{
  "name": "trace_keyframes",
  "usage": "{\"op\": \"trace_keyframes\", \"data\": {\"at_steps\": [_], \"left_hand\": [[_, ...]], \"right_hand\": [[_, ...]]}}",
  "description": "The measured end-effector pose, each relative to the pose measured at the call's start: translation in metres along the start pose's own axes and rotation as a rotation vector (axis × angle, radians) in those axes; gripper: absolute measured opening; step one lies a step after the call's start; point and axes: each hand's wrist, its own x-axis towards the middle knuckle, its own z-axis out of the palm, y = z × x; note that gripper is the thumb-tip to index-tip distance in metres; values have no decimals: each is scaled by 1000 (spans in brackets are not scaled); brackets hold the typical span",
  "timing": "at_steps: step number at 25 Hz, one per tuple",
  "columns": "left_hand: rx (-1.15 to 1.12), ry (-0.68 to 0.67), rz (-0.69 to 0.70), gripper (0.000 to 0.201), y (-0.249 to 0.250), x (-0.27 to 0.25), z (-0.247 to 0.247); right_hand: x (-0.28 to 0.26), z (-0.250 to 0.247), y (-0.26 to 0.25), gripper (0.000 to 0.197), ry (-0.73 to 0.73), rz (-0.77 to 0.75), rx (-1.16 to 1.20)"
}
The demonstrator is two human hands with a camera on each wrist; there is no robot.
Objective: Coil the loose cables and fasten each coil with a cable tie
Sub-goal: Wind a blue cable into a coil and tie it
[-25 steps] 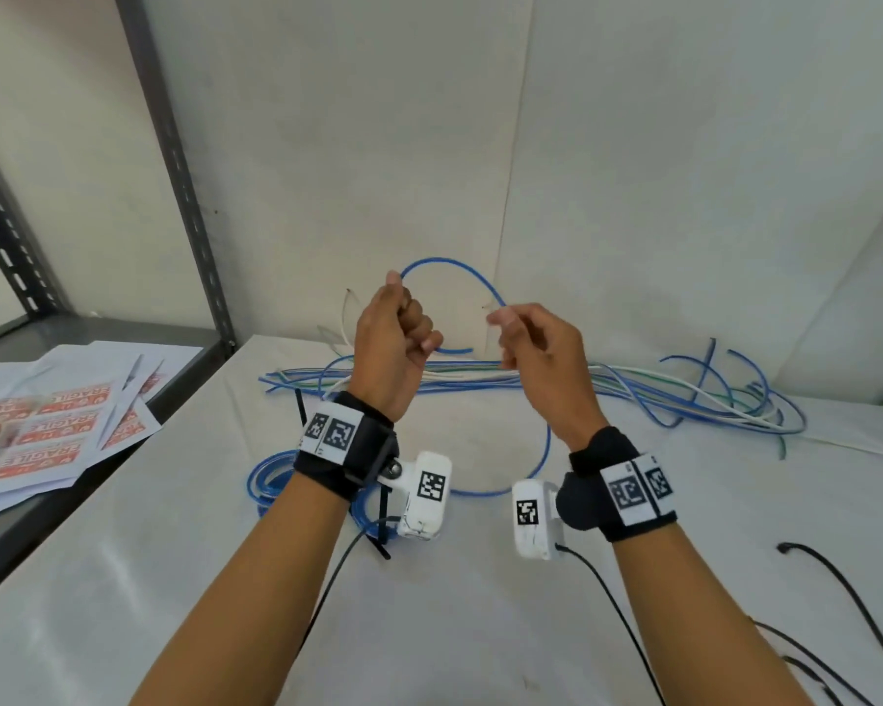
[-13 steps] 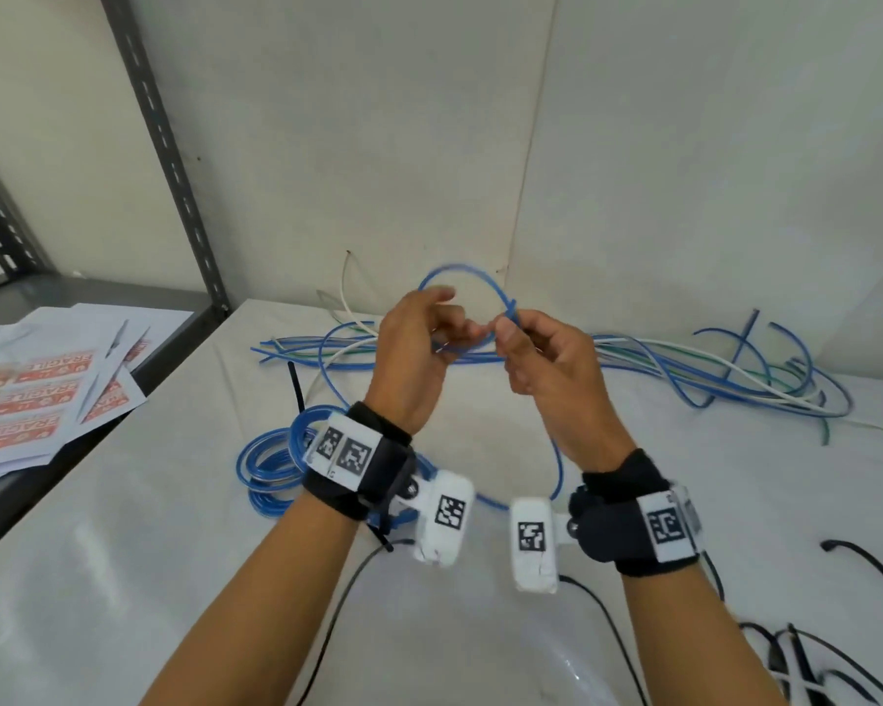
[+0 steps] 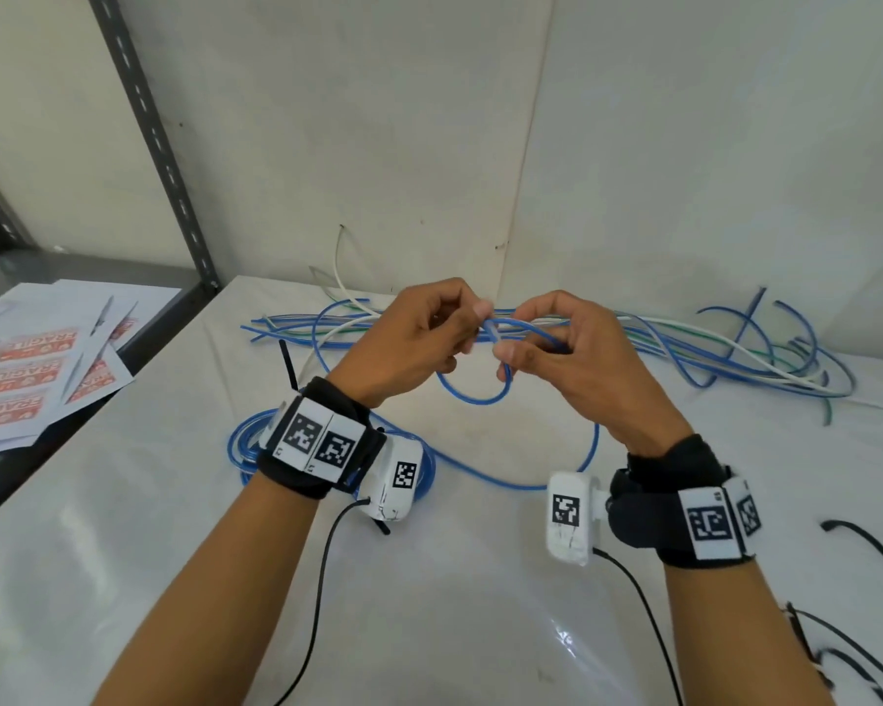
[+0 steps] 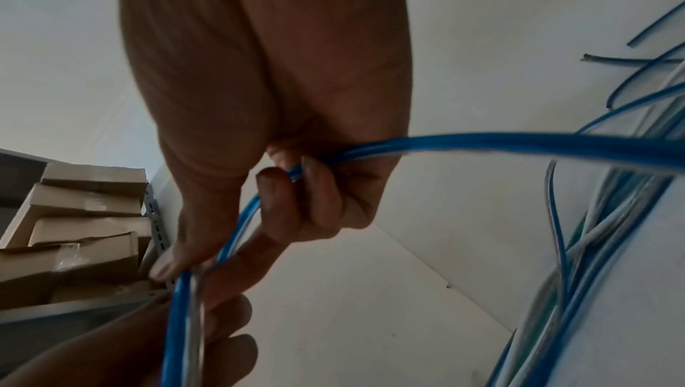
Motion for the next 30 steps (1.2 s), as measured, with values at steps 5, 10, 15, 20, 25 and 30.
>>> {"op": "trace_keyframes", "data": {"at_steps": [5,10,15,20,25,30], "left_hand": [[47,-75,-7,23,5,-3,0],[208,-237,-85,13,9,-9,-12],[192,10,-94,14,7,-7,-16],[0,166,-82,23,10,-4,-12],[78,33,-102,22,11,-6,-15],[-56,-195,-227,45,11,-10,-5]], "right_hand": [[-3,-5,-4,32,-16,9,10],[-5,-4,-4,22,-72,-19,1],[-1,1,1,5,72,-166,-186],[1,18,3,8,414,-224,-90],[-1,14,1,8,388,-248,-96],[-3,10,3,5,143,-252,-204]]}}
